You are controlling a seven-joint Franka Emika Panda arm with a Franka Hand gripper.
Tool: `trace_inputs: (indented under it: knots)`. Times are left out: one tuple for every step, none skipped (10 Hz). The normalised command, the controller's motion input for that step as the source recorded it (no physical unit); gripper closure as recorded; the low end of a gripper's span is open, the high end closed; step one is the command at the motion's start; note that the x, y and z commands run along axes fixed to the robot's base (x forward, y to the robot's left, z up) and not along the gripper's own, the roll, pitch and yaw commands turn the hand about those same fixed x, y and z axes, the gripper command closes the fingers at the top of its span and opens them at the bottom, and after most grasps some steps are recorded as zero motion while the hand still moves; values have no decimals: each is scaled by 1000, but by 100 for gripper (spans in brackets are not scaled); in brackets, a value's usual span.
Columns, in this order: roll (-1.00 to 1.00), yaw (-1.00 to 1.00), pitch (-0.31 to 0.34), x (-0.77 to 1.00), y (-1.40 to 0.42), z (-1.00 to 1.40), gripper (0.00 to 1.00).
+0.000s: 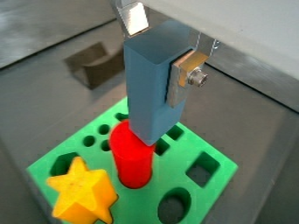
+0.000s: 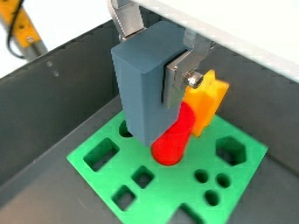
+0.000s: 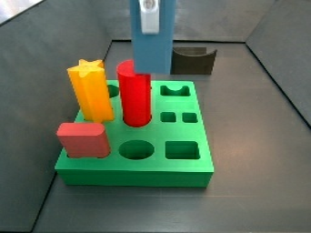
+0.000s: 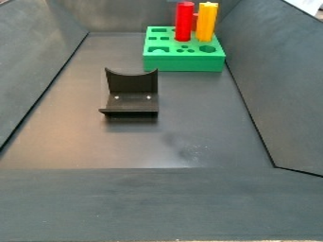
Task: Pick up the rectangle object. Move up. Move to above the board. Insert the rectangle object.
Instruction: Insert the rectangle object.
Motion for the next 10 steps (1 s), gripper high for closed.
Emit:
trace_inputs:
  knots:
    - [47, -743, -9, 194, -346, -157, 100]
    - [64, -671, 0, 226, -363, -14, 100]
    - [96, -614, 0, 214, -366, 0, 100]
    - [130, -571, 16, 180, -383, 11, 100]
    - [169, -543, 17, 194, -377, 0, 100]
    - [211, -506, 10, 246, -369, -183, 100]
    - [231, -351, 3, 329, -294, -369, 100]
    - [206, -86, 30, 486, -200, -417, 100]
    - [131, 169, 26, 471, -151, -511, 100]
    - [41, 483, 19, 511, -97, -597, 100]
